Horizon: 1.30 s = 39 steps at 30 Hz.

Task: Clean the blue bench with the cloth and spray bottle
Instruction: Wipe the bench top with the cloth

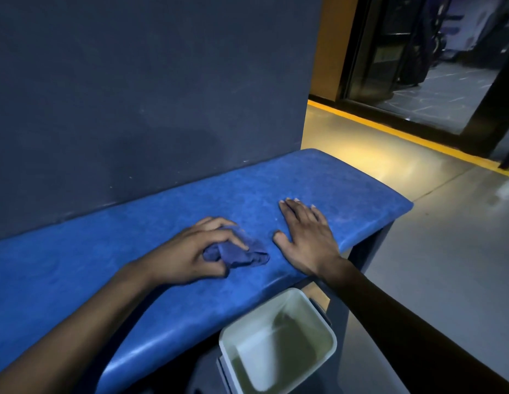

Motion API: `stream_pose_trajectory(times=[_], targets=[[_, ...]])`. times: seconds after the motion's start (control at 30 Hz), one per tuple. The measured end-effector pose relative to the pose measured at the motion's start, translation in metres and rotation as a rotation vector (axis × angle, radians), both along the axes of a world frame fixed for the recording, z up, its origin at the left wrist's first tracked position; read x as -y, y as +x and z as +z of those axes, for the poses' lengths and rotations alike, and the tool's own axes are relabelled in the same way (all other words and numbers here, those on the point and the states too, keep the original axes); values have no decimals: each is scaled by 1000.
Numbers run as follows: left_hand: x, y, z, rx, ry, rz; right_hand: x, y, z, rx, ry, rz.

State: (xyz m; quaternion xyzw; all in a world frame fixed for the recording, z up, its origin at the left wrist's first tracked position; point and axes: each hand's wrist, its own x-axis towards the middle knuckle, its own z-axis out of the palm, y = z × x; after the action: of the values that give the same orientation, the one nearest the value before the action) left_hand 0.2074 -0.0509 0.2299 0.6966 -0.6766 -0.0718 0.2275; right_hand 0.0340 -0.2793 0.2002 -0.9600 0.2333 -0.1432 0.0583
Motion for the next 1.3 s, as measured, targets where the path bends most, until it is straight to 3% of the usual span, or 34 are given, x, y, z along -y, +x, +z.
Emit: stream_pose_trajectory(times=[0.2,0.43,0.5,0.7,0.83,1.0,1.13,1.3], targets=[[72,30,16,-44,-50,375,1,-1,0,-17,2,5],[-20,-26,-1,-34,-14,-10,2,-1,-4,-11,-14,-4],[-15,-9,2,-39,-1,-12,2,0,-5,-6,-13,-1],[64,41,9,-37,-24,570,3,0,-3,-5,-11,9],[66,3,5,-71,-47,481,3,-2,-2,-5,-13,7],[-7,-44,5,-26,-34,420,2,-2,-2,-14,-19,6],[-45,-26,3,-47,-41,613,1,-2,-3,-20,-9,-5],[35,9,3,-21,-64,1003,1,0,-2,-16,-6,-2]])
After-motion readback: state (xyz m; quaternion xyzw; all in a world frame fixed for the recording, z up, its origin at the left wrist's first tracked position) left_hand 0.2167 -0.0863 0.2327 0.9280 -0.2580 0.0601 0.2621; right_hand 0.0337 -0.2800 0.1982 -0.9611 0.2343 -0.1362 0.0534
